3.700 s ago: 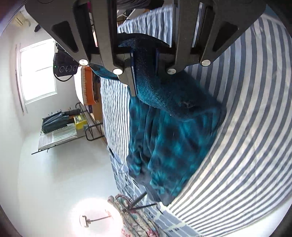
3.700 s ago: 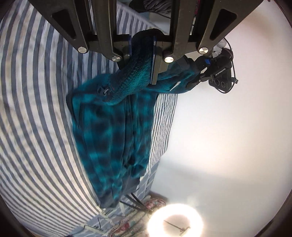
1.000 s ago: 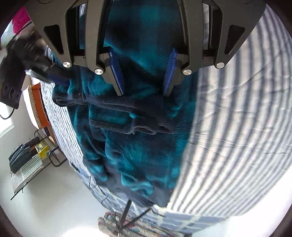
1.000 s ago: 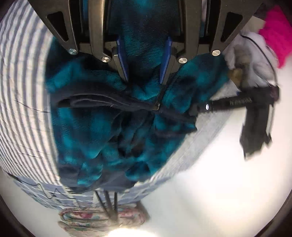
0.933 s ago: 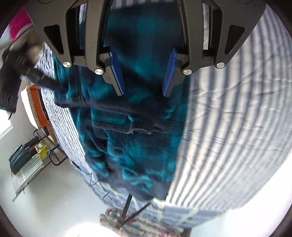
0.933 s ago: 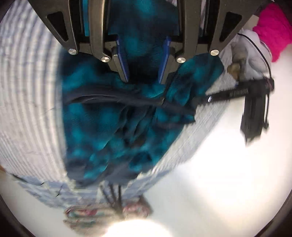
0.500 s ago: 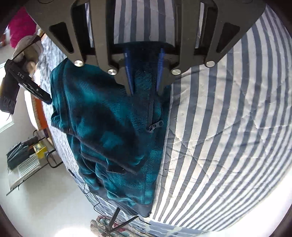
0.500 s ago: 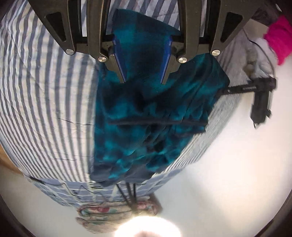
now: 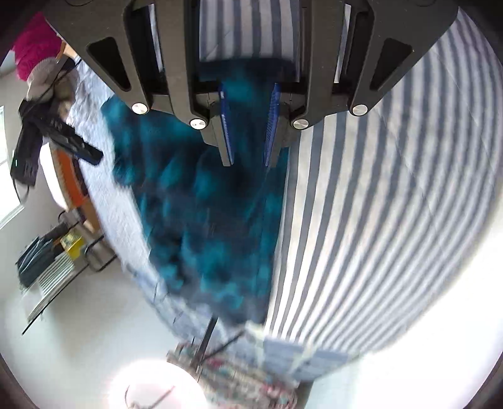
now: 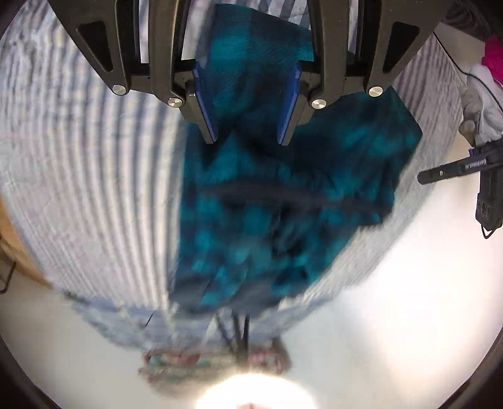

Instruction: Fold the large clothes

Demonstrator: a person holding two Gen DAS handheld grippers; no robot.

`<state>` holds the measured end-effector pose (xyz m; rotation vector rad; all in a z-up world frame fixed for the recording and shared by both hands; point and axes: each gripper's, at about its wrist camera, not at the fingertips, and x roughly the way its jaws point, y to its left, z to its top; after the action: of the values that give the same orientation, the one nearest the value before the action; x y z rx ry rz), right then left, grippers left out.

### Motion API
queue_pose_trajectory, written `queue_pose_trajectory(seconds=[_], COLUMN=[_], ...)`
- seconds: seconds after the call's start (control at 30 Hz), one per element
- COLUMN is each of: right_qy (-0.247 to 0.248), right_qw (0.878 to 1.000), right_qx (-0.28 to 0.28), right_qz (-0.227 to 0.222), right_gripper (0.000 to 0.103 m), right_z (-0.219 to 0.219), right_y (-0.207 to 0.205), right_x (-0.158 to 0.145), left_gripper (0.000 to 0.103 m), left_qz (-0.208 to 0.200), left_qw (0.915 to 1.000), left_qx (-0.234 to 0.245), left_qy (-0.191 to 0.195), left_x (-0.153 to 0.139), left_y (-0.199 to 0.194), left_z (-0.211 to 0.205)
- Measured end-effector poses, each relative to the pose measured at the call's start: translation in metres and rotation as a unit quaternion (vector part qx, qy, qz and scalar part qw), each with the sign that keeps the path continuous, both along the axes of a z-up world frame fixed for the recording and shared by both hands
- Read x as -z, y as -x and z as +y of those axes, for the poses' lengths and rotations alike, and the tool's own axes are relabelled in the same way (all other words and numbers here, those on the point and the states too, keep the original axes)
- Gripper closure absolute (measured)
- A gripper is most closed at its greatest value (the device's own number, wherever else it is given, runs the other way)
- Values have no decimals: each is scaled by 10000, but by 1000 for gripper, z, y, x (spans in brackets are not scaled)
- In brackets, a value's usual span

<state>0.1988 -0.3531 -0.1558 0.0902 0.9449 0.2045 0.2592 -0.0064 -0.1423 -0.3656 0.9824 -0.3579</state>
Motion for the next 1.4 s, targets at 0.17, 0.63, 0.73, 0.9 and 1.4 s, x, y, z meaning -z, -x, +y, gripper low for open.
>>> queue_pose_trajectory(seconds=[0.17,0.63,0.73,0.9,1.4], right_qy=[162,-1122,-1322,-1462,-1158], right_qw=[9984,9912,9886,9862,9930], right_qx=[-44,658,714,752,206], right_qz=[-539,-241,-40,218,-43], right_gripper=[53,38,42,43,93], right_z=[-18,-101,-107,-111,-74], right_y=[-12,-190,-222,-274,-335], right_x=[-58,-15,10,49,64], left_gripper=[64,43,43,43,95], left_qz=[-380,146,366,713,136], left_qw=[9993,9992,9984,9949,9942], left_qx=[2,208,216,439,1009], left_qy=[9,307,380,558,352], left_x=[-53,17,45,80,73], left_y=[-59,-265,-291,-334,-361], left_z=[11,-22,-27,-44,-91])
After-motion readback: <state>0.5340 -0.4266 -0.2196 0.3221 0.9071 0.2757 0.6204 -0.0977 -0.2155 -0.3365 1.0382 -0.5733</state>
